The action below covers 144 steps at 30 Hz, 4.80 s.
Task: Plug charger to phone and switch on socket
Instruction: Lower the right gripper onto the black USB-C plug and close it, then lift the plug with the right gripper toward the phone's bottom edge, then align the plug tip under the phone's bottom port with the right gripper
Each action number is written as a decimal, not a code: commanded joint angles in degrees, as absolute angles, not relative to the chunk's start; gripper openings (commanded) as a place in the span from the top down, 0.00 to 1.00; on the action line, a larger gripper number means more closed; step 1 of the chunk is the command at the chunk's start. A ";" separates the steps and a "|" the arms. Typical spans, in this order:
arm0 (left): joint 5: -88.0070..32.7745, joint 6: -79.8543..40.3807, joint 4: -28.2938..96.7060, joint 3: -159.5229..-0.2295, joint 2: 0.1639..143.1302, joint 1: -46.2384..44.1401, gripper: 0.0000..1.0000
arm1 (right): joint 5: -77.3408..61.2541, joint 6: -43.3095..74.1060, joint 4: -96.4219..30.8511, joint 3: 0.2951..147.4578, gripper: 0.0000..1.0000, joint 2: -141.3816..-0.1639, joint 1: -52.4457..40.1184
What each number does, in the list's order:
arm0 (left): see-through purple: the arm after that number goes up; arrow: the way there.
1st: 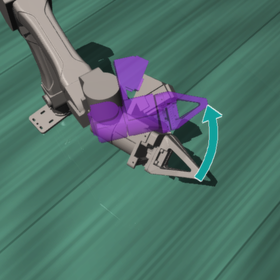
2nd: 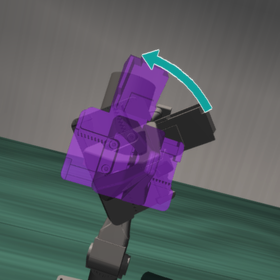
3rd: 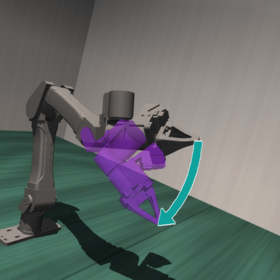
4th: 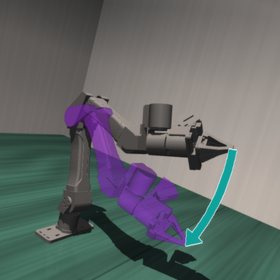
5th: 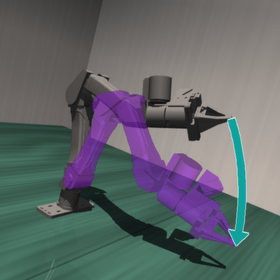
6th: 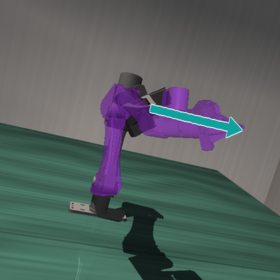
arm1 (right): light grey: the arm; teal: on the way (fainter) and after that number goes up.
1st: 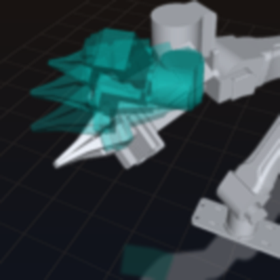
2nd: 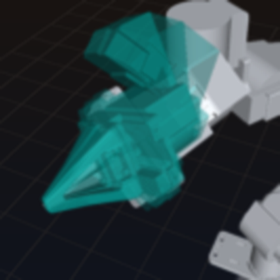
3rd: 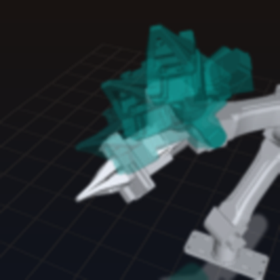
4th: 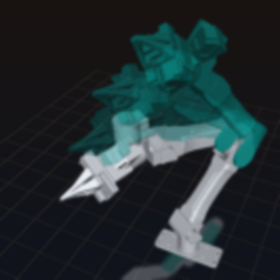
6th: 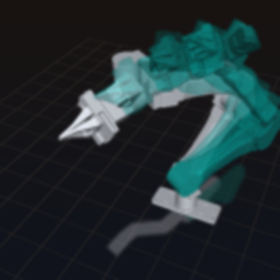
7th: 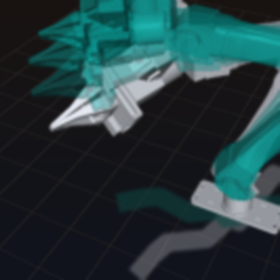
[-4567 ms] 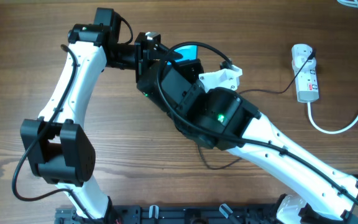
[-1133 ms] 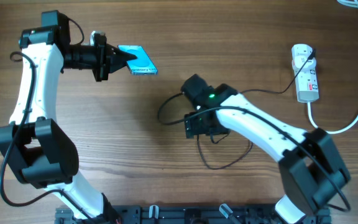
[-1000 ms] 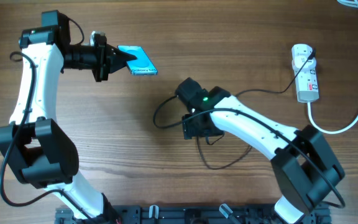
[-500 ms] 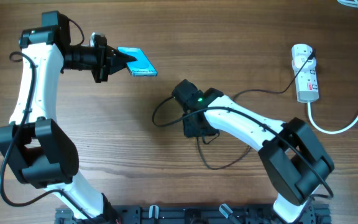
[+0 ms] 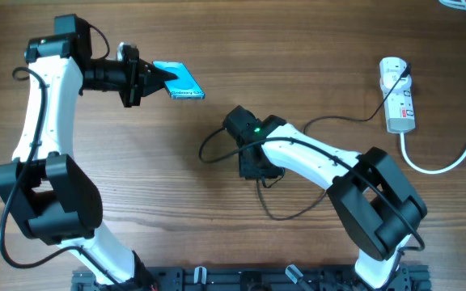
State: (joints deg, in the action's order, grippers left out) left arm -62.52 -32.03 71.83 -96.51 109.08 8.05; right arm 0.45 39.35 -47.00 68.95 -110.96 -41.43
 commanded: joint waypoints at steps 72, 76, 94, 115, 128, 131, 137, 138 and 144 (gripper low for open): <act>-74.54 -25.71 62.65 -97.47 107.59 6.92 0.96 | -12.58 27.55 -54.59 71.92 0.96 -86.85 -41.41; -77.56 -25.67 61.45 -97.47 107.57 5.76 0.96 | -18.57 24.03 -54.46 71.92 0.96 -81.58 -41.41; -68.03 -20.34 57.39 -97.47 107.57 -4.19 0.96 | -20.14 28.88 -50.74 72.03 0.96 -71.77 -41.41; -65.84 -14.50 54.50 -97.47 107.55 -11.57 0.96 | -11.62 36.67 -47.51 72.01 0.96 -76.60 -41.41; -63.37 -13.43 54.41 -97.47 107.55 -13.30 0.96 | -5.32 39.03 -46.87 72.01 0.96 -79.40 -41.17; -63.37 -13.43 54.43 -97.47 107.55 -13.43 0.96 | -5.74 38.94 -46.46 72.01 0.96 -80.25 -41.19; -63.33 -12.12 54.61 -97.47 107.57 -13.45 0.96 | -6.68 39.00 -45.84 72.01 0.96 -80.68 -41.19; -63.29 -12.12 54.57 -97.47 107.57 -13.43 0.96 | -6.94 38.96 -45.87 72.01 0.96 -80.68 -41.19; -62.89 -12.14 54.00 -97.47 107.57 -12.95 0.96 | -8.93 37.43 -46.06 72.07 0.96 -80.62 -41.17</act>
